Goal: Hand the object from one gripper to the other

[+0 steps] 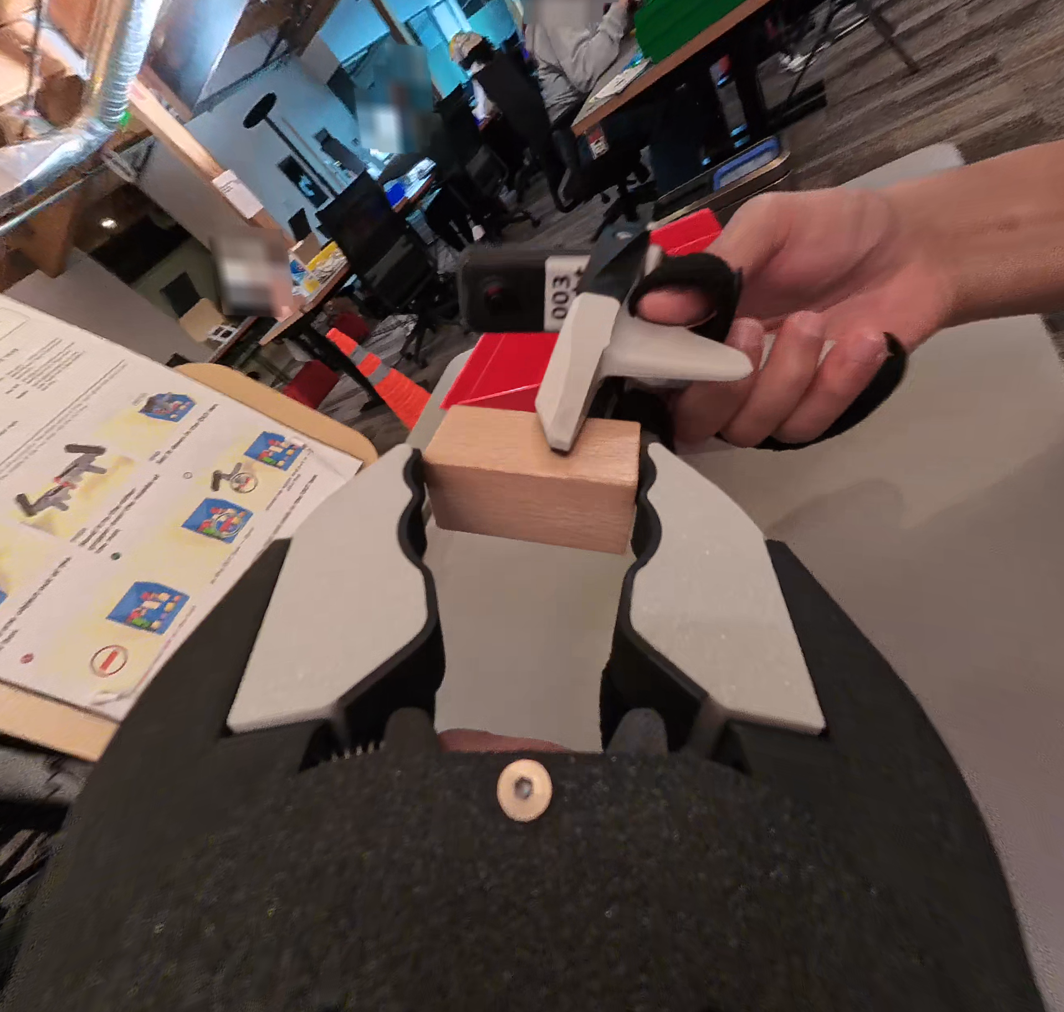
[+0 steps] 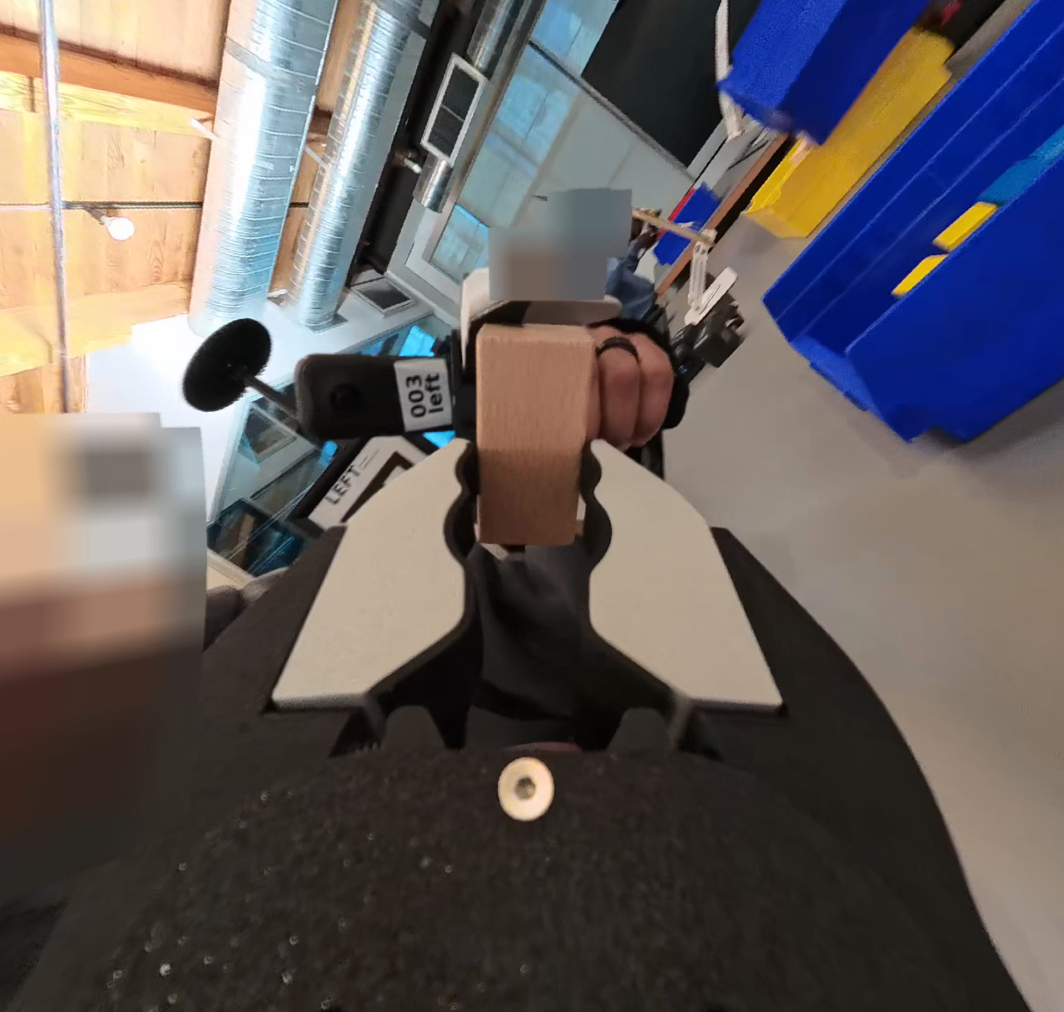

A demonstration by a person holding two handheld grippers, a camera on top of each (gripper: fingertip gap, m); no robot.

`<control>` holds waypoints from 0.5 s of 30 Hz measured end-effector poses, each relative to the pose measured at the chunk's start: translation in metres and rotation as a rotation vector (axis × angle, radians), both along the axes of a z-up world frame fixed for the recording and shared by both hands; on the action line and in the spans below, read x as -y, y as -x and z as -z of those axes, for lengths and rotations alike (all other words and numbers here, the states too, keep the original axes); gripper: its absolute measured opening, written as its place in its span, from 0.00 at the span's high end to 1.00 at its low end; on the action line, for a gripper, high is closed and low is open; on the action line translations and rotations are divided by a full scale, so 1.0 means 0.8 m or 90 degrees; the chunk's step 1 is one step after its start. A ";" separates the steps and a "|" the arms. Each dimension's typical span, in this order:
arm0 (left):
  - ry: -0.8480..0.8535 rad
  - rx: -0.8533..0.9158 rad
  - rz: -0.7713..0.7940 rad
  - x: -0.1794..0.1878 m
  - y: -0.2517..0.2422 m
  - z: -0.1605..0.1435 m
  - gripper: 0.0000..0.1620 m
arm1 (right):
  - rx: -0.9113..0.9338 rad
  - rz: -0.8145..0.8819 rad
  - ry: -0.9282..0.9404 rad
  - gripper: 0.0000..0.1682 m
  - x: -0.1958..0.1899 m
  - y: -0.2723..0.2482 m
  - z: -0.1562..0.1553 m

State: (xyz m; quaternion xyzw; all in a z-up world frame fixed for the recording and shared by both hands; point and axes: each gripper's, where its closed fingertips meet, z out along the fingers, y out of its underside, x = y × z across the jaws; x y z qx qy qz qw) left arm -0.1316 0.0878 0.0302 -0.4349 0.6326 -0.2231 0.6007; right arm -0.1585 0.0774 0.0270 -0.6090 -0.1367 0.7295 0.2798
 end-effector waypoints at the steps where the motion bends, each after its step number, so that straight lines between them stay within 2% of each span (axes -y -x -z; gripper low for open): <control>1: 0.002 -0.002 -0.016 -0.003 -0.001 0.004 0.57 | 0.006 0.027 -0.011 0.80 -0.005 -0.002 0.002; 4: 0.064 0.051 -0.027 0.003 0.005 0.000 0.60 | 0.065 0.081 -0.007 0.80 -0.017 -0.013 0.018; 6: 0.184 0.104 0.002 0.019 0.017 0.004 0.59 | 0.074 0.099 -0.011 0.80 -0.018 -0.029 0.017; 7: 0.265 0.133 0.027 0.031 0.025 0.015 0.59 | 0.085 0.105 -0.022 0.80 -0.015 -0.040 0.013; 9: 0.393 0.162 0.031 0.045 0.046 0.059 0.59 | 0.158 0.158 -0.070 0.80 -0.018 -0.076 0.009; 13: 0.575 0.136 -0.088 0.040 0.084 0.146 0.61 | 0.441 0.424 -0.148 0.80 -0.050 -0.216 0.011; 15: 0.603 0.141 -0.099 0.037 0.092 0.149 0.59 | 0.523 0.550 -0.117 0.80 -0.056 -0.294 0.013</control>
